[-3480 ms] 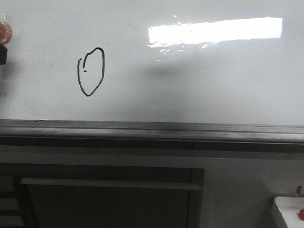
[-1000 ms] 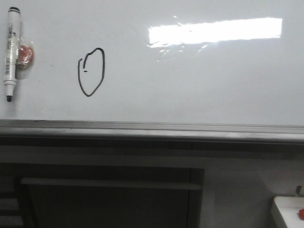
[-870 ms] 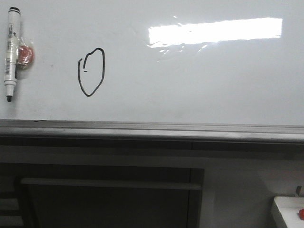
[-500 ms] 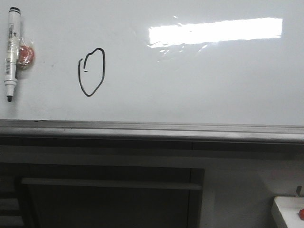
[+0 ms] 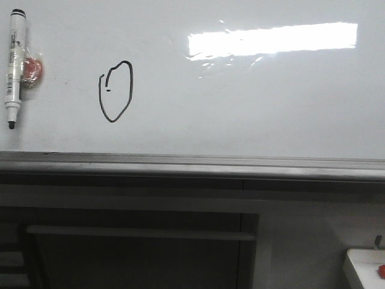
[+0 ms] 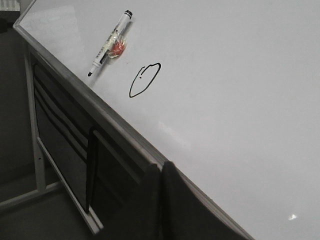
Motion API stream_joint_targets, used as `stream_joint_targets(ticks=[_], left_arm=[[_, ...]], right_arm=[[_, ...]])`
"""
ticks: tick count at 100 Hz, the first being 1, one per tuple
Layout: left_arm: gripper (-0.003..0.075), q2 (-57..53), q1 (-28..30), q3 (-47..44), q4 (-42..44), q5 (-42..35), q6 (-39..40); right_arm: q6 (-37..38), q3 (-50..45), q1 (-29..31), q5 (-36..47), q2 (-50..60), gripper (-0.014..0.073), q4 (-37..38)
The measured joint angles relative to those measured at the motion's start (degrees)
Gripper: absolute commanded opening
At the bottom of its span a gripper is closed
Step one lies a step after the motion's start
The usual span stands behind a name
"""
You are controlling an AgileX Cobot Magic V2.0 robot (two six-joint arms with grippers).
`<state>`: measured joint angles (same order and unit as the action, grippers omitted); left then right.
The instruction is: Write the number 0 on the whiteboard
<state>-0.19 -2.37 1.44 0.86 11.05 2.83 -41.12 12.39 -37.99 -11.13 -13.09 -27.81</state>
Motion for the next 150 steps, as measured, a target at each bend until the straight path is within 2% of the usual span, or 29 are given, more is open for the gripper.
stream_joint_targets(ticks=[16, 42, 150], left_arm=[[-0.002, 0.0, 0.88, -1.49, 0.12, 0.34, 0.0], [-0.002, 0.0, 1.01, -1.49, 1.81, 7.63, -0.06], [-0.002, 0.0, 1.05, -1.49, 2.7, 7.74, -0.06]], right_arm=[[0.0, 0.0, 0.0, 0.0, 0.0, -0.005, 0.0], [0.0, 0.0, 0.0, 0.0, 0.0, -0.005, 0.0], [1.41, 0.0, 0.0, 0.57, 0.0, -0.005, 0.12]])
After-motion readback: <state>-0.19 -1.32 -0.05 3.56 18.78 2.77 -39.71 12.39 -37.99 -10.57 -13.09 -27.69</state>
